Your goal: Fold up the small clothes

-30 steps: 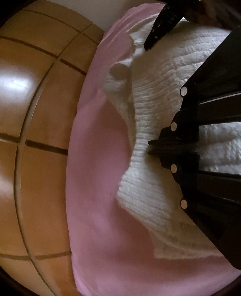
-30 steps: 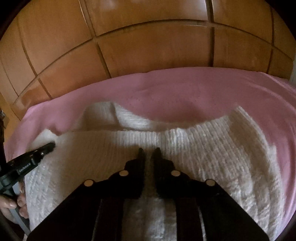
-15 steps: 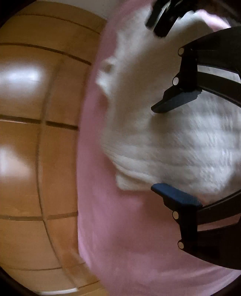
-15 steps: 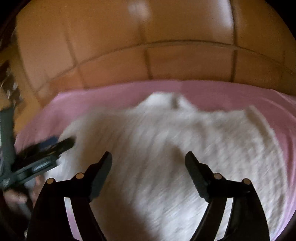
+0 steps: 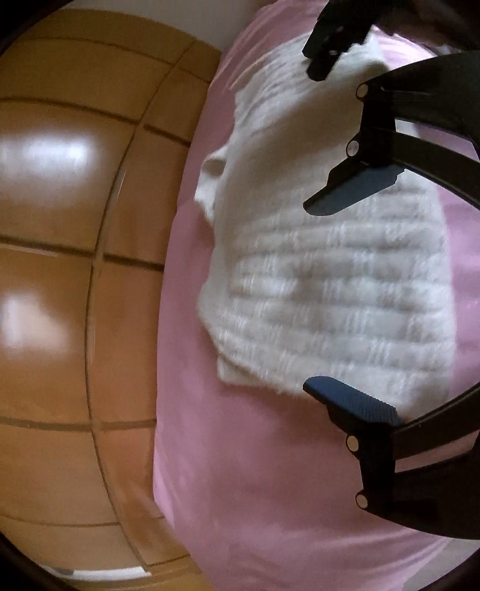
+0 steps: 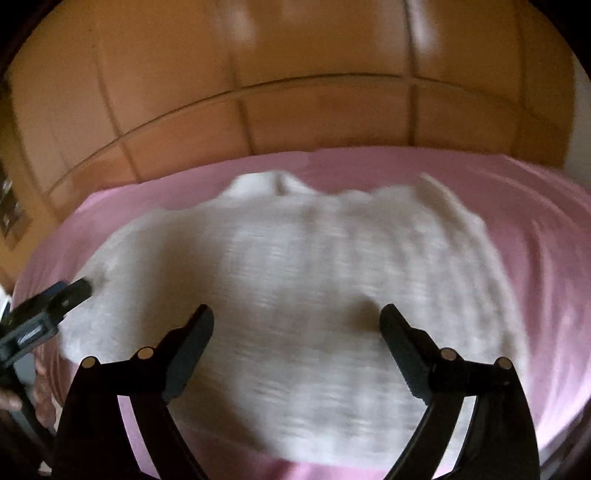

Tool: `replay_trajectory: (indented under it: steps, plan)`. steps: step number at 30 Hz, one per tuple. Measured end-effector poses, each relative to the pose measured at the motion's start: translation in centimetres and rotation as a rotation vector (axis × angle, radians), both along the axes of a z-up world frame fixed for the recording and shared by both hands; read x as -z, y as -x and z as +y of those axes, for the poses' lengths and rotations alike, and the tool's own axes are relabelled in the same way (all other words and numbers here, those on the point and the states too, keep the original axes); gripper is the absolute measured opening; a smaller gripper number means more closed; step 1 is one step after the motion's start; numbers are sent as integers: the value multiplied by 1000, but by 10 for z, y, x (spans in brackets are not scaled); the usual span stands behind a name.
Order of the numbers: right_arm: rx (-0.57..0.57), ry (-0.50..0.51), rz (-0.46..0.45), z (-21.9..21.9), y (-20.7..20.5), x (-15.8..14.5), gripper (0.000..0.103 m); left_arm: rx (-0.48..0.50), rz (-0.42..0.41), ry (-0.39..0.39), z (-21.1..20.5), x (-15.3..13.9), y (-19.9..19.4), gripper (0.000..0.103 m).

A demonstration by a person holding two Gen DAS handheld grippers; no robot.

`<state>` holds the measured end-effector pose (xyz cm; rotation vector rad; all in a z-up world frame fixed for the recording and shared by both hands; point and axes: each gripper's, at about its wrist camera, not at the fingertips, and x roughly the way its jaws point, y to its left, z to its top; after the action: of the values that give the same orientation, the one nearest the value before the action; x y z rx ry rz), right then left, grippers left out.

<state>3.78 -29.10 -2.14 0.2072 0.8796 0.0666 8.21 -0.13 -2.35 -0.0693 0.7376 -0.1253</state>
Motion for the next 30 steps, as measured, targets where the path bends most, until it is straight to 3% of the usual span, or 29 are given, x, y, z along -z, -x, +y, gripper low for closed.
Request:
replay_trajectory:
  steps: [7, 14, 30]
  plan:
    - [98, -86, 72, -50, 7, 17, 91, 41, 8, -39, -21, 3, 13, 88]
    - [85, -11, 48, -39, 10, 24, 94, 43, 13, -55, -22, 4, 15, 88]
    - [47, -22, 64, -37, 7, 33, 101, -31, 37, -77, 16, 9, 6, 88]
